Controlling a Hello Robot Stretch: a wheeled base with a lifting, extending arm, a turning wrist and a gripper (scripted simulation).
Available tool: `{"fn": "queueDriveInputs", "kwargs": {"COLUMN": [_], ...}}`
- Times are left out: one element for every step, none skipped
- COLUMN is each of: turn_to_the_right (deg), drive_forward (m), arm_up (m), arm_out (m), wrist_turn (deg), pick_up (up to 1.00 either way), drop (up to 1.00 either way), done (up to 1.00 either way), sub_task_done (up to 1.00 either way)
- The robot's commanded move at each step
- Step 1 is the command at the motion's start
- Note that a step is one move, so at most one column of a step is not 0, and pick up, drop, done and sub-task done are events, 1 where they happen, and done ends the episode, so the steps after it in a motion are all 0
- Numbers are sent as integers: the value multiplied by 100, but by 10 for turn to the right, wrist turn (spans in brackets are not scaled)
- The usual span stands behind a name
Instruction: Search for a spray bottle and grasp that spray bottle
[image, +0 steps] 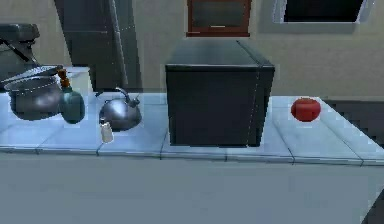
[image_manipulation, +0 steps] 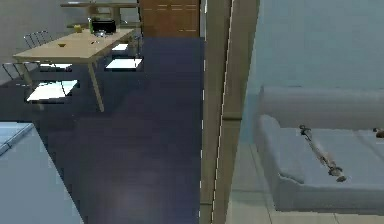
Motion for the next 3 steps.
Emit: {"fn": "queueDriveInputs", "kwargs": {"turn_to_the_right": [450, 210, 0], "drive_forward": [0, 0, 35], "arm_up": [0, 0, 0], "arm_out": [0, 0, 0], "wrist_turn": [0, 0, 0], "pick_up": [0, 0, 0], "drop": [0, 0, 0], "done": [0, 0, 0], "sub_task_done": [0, 0, 0]}}
